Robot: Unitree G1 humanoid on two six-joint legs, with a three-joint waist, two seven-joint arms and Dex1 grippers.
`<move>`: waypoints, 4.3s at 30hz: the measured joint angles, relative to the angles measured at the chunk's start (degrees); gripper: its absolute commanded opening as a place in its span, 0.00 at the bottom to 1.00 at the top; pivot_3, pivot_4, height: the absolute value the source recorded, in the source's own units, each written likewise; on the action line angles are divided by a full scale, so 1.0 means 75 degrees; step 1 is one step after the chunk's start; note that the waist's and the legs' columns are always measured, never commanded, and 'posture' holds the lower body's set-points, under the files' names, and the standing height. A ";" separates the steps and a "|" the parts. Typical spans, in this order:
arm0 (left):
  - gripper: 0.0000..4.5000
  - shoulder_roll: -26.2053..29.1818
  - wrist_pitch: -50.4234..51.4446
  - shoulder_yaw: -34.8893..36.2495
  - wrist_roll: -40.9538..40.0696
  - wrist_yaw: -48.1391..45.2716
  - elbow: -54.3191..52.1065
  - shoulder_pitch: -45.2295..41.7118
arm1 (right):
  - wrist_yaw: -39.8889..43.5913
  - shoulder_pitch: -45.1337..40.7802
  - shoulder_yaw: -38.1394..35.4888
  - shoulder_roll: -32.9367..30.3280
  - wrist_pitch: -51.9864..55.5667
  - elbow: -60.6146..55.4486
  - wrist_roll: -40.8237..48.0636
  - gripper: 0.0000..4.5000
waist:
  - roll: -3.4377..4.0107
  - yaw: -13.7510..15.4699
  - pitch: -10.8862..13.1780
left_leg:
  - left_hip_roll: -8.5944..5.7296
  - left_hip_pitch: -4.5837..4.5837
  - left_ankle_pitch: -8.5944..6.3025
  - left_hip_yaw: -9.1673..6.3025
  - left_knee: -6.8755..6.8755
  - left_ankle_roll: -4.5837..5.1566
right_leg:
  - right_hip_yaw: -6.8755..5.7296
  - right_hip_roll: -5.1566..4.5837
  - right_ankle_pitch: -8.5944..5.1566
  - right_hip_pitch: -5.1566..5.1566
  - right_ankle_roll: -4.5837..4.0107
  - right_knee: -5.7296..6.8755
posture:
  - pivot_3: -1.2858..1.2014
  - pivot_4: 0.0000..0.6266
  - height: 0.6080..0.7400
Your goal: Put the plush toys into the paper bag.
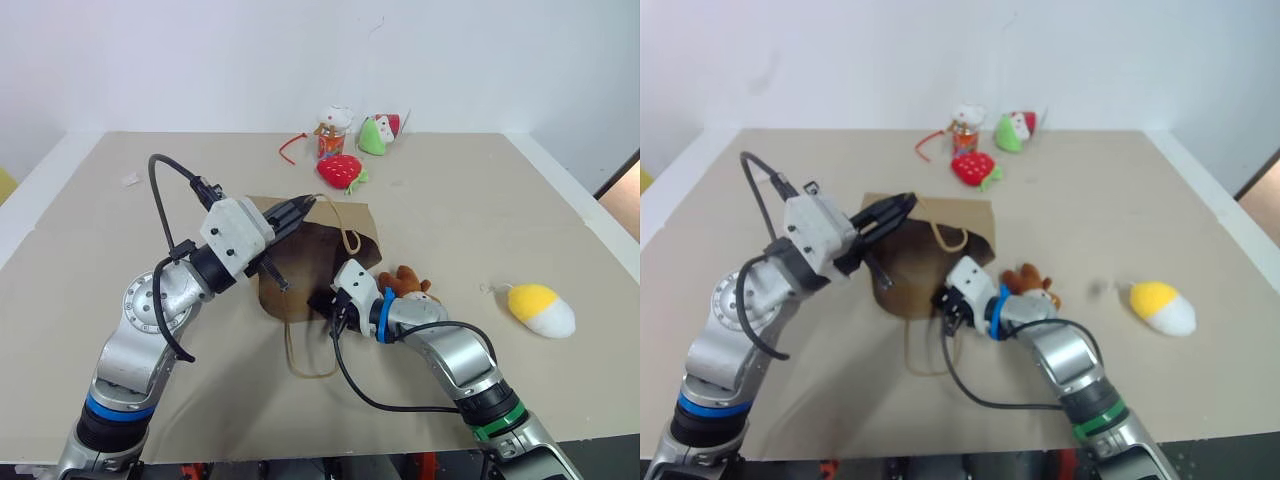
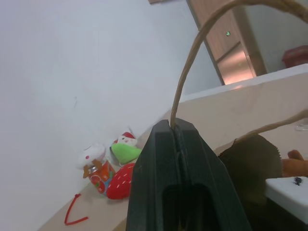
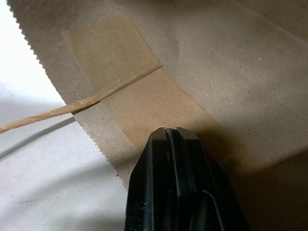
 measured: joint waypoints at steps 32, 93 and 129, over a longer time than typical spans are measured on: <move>0.00 -0.0658 0.0728 0.0442 -0.0067 0.1015 -0.0007 -0.0444 | 0.0213 -0.0047 0.0046 0.0101 -0.0247 0.0096 -0.0302 0.02 | -0.0003 -0.0012 0.0002 | 0.0016 -0.0003 -0.0001 0.0001 -0.0015 -0.0002 | 0.0002 0.0018 0.0000 -0.0016 -0.0002 -0.0004 | 0.52 0.24 1.00; 0.00 -0.0677 0.0662 0.0314 -0.0334 0.0585 0.0873 0.0222 | 0.2203 0.0274 -0.3878 -0.3834 0.1190 -0.0918 0.2704 0.30 | 0.0002 0.0014 0.0030 | 0.0047 -0.0058 -0.0082 -0.0021 -0.0005 -0.0047 | 0.0008 0.0078 -0.0010 -0.0042 0.0033 -0.0012 | 0.52 0.24 1.00; 0.00 -0.1391 0.1511 0.0715 -0.0160 0.1918 0.0909 -0.0460 | 0.2779 -0.1837 -0.1399 -0.2939 0.2186 -0.0873 0.3702 0.30 | -0.0001 0.0011 0.0030 | 0.0054 -0.0062 -0.0081 -0.0022 0.0005 -0.0047 | 0.0010 0.0084 -0.0001 -0.0043 0.0029 -0.0008 | 0.52 0.24 1.00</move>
